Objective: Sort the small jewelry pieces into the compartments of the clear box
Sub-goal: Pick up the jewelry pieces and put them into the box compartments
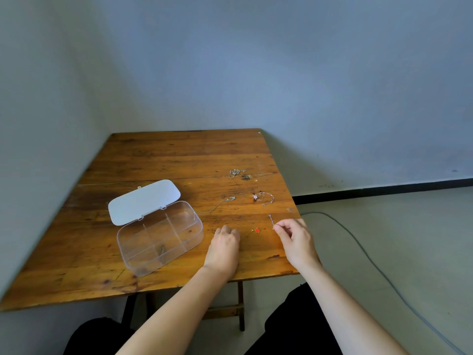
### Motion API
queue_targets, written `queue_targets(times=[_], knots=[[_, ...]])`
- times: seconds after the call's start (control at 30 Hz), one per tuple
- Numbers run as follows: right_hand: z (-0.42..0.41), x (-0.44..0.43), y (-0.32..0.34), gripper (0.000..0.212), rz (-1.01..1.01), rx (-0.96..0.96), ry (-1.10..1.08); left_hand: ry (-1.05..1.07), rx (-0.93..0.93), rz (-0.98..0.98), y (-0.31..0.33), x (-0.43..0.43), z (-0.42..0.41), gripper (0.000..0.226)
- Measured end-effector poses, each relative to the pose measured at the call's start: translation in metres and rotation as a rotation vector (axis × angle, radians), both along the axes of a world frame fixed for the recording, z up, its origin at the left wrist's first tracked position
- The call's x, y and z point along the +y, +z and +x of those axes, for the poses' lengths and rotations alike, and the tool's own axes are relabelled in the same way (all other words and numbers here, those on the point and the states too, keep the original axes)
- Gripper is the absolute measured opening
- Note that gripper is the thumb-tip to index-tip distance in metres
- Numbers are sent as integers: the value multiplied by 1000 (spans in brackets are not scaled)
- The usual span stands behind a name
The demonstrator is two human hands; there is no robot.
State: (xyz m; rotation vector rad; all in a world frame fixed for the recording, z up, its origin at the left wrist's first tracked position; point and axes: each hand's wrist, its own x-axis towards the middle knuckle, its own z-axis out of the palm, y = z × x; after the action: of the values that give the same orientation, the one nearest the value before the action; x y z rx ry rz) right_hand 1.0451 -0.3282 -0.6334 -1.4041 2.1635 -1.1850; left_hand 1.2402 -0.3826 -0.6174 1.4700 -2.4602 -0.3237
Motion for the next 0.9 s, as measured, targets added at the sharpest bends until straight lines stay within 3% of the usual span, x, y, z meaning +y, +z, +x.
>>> queue_targets(times=[0.13,0.37,0.53,0.63,0.73,0.9], knots=[[5,-4,16,7,2,-140,-35,4,160,58,17,0,5,20],[25,-29,66,14,-77,-585,-90,192,1042,433,78,-7,35,16],[45,-55,105,10,-162,-1135,-114,331,1531,644,117,-34,76,14],[63,-71,127,10,-157,-1293,-97,432,1663,636,132,-49,107,12],[85,-89,147,9,-146,-1392,-30,527,1660,613,137,-60,135,12],[132,-115,171,13,-82,-1410,117,655,1637,590,128,-64,164,12]])
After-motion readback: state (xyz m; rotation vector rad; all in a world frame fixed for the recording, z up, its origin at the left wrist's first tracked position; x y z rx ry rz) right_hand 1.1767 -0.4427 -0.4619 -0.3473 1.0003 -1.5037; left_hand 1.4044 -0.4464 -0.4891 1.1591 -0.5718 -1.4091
